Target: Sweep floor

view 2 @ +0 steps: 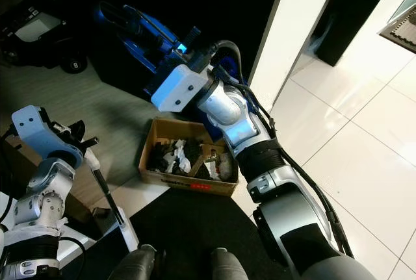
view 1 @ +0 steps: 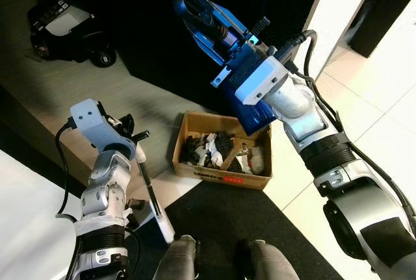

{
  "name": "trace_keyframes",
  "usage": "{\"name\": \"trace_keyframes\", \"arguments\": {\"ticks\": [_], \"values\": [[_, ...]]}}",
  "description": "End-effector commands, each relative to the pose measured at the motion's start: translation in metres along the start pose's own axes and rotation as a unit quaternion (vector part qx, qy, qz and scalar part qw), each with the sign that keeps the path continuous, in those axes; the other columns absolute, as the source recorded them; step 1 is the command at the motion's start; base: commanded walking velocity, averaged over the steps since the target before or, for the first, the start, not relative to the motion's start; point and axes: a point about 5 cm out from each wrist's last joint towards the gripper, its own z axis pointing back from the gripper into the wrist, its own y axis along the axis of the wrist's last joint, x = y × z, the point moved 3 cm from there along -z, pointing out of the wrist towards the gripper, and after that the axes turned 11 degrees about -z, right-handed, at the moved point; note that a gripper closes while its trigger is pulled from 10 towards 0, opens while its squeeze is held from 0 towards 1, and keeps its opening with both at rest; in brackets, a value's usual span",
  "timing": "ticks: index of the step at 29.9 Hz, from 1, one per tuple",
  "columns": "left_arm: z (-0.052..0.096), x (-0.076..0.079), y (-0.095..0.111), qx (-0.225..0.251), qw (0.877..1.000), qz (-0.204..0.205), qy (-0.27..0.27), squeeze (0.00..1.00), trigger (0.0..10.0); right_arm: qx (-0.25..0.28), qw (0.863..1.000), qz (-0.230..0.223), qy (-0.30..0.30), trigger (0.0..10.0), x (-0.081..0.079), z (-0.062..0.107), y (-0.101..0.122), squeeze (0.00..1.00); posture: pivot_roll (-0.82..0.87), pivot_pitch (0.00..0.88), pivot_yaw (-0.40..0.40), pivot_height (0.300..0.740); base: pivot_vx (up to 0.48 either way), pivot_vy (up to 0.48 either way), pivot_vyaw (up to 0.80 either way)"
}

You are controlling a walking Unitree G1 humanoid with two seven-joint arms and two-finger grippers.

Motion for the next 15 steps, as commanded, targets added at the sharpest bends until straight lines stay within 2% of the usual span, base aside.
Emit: {"name": "trace_keyframes", "arguments": {"ticks": [1, 2, 4, 5, 6, 8, 10, 11, 12, 13, 15], "values": [[0.002, 0.005, 0.002, 0.011, 1.000, -0.002, -0.001, 0.00, 10.0, 0.024, 0.999, 0.024, 0.009, 10.0, 0.007, -0.003, 0.008, 0.00, 0.03, 0.062, -0.019, 0.740, 0.000, 0.000, 0.00], [0.001, 0.006, 0.002, 0.009, 1.000, -0.008, -0.004, 0.00, 10.0, 0.014, 1.000, 0.011, -0.016, 10.0, 0.013, 0.000, 0.006, 0.00, 0.03, 0.063, -0.020, 0.740, 0.000, 0.000, 0.00], [0.001, 0.007, 0.002, 0.009, 1.000, -0.009, -0.004, 0.00, 10.0, 0.011, 1.000, 0.008, -0.021, 10.0, 0.014, 0.001, 0.006, 0.00, 0.03, 0.063, -0.020, 0.740, 0.000, 0.000, 0.00], [0.001, 0.009, -0.001, 0.000, 1.000, -0.023, -0.006, 0.00, 10.0, -0.005, 0.999, -0.012, -0.051, 10.0, 0.020, 0.003, 0.002, 0.00, 0.03, 0.068, -0.021, 0.740, 0.000, 0.000, 0.00], [0.001, 0.009, -0.001, 0.000, 1.000, -0.023, -0.006, 0.00, 10.0, -0.005, 0.999, -0.012, -0.051, 10.0, 0.020, 0.003, 0.002, 0.00, 0.03, 0.068, -0.021, 0.740, 0.000, 0.000, 0.00], [0.004, 0.017, -0.009, -0.021, 0.998, -0.055, -0.019, 0.00, 10.0, -0.047, 0.986, -0.073, -0.141, 10.0, 0.036, 0.014, -0.006, 0.00, 0.02, 0.076, -0.018, 0.740, 0.000, 0.000, 0.00], [0.005, 0.019, -0.011, -0.024, 0.998, -0.059, -0.023, 0.00, 10.0, -0.053, 0.982, -0.085, -0.159, 10.0, 0.039, 0.017, -0.008, 0.00, 0.02, 0.076, -0.018, 0.740, 0.000, 0.000, 0.00], [0.010, 0.032, -0.014, -0.030, 0.996, -0.064, -0.055, 0.00, 10.0, -0.075, 0.966, -0.106, -0.221, 10.0, 0.054, 0.030, -0.010, 0.00, 0.01, 0.088, -0.001, 0.740, 0.000, 0.000, 0.00], [0.012, 0.036, -0.015, -0.032, 0.995, -0.064, -0.066, 0.00, 10.0, -0.082, 0.961, -0.110, -0.241, 10.0, 0.059, 0.034, -0.010, 0.00, 0.01, 0.088, -0.001, 0.740, 0.000, 0.000, 0.00], [0.012, 0.036, -0.015, -0.032, 0.995, -0.064, -0.066, 0.00, 10.0, -0.082, 0.961, -0.110, -0.241, 10.0, 0.059, 0.034, -0.010, 0.00, 0.01, 0.088, -0.001, 0.740, 0.000, 0.000, 0.00], [0.015, 0.045, -0.015, -0.030, 0.994, -0.062, -0.087, 0.00, 10.0, -0.092, 0.952, -0.115, -0.270, 10.0, 0.067, 0.042, -0.010, 0.00, 0.00, 0.090, 0.010, 0.740, 0.000, 0.000, 0.00]]}}
